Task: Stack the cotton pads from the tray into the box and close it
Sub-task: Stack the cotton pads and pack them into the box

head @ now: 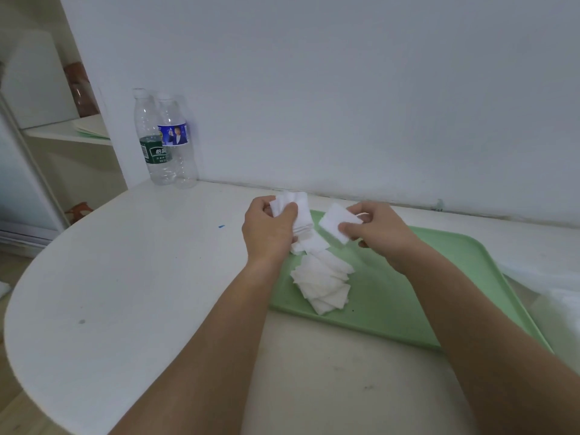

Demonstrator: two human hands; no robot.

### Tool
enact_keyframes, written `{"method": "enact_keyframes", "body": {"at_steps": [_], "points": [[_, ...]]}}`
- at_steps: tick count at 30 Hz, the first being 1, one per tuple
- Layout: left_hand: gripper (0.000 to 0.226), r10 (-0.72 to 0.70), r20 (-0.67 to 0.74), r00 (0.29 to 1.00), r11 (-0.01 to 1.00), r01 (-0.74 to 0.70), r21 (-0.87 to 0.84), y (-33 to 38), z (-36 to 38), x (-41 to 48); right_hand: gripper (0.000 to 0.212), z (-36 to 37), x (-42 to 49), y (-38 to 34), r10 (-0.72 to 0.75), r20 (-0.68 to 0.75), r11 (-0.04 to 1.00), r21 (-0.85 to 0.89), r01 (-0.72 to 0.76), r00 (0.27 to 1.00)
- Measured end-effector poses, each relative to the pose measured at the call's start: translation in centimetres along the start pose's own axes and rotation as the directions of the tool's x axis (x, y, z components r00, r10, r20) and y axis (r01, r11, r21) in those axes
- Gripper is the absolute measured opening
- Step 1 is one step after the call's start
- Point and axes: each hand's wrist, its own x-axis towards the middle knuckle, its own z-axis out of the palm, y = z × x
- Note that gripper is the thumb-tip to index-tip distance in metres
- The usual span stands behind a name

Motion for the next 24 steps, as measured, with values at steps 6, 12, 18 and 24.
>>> {"method": "enact_keyframes", "body": {"at_steps": [6,12,18,24], "points": [[0.035,-0.076,0.093,0.993,0.995,0.081,-0.057,0.2,0.6,-0.6,0.01,0.0,-1.7,-2.1,0.067,0.081,0.895,0.435,-0.096,0.994],[0.042,-0.073,0.262,0.962,0.991,0.1,-0.091,0.8,1.3,-1.6,0.009,0.9,-2.3,-2.4,0.057,0.23,0.858,0.486,-0.165,0.971],[0.037,-0.12,0.316,0.941,0.975,0.173,-0.143,1.2,1.5,-1.8,0.011,1.4,-2.0,-2.0,0.084,0.145,0.884,0.446,-0.141,0.986],[0.032,-0.148,0.313,0.938,0.963,0.209,-0.171,1.3,1.6,-1.8,0.012,1.7,-1.9,-2.1,0.094,0.069,0.907,0.405,-0.114,0.993]]}}
